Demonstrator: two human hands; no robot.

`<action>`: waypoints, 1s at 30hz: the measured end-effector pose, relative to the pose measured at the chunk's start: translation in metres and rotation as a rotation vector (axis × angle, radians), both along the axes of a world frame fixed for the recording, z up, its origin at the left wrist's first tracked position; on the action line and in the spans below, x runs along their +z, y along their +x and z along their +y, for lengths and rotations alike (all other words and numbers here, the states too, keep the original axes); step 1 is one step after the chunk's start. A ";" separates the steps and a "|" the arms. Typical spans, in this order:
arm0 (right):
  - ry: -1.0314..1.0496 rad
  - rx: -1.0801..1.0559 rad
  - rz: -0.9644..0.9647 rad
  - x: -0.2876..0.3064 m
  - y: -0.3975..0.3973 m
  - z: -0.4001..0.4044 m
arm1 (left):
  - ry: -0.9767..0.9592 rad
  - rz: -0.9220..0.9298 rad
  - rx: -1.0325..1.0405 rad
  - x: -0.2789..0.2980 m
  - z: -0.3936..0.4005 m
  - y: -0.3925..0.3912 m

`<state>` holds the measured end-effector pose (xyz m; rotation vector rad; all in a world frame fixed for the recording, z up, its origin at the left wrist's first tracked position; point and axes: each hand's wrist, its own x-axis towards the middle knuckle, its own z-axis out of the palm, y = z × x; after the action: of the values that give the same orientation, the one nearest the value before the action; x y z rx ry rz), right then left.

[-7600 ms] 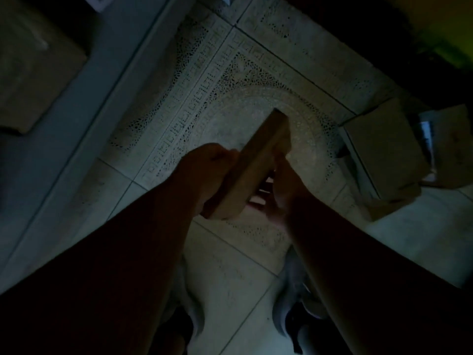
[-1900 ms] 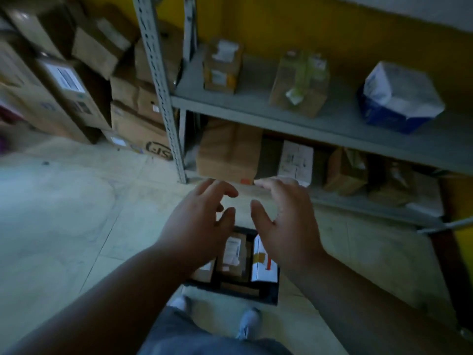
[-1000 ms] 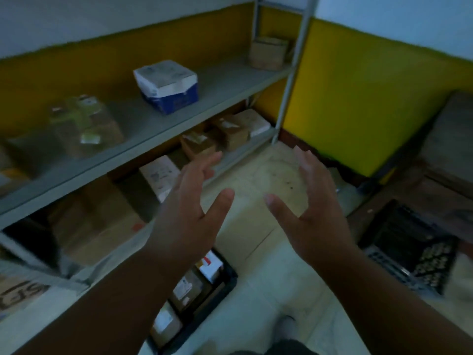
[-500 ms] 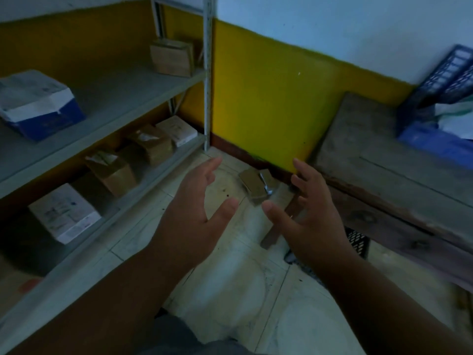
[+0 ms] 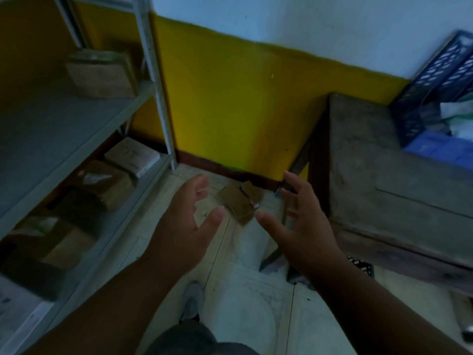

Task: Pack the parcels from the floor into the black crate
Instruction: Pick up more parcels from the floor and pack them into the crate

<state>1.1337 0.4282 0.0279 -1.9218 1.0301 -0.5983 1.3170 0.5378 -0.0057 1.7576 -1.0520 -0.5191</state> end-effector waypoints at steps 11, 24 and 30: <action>0.126 -0.183 -0.057 -0.014 0.137 -0.111 | 0.089 -0.004 -0.223 -0.006 -0.140 0.137; 0.280 -0.168 0.025 -0.087 0.238 -0.298 | 0.217 0.012 -0.154 -0.061 -0.286 0.248; 0.320 -0.225 0.041 -0.138 0.303 -0.361 | 0.307 0.090 -0.180 -0.122 -0.345 0.291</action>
<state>1.4367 0.0669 -0.1101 -1.5563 1.2957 -0.4854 1.6084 0.1925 -0.1282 1.8919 -1.1175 -0.9043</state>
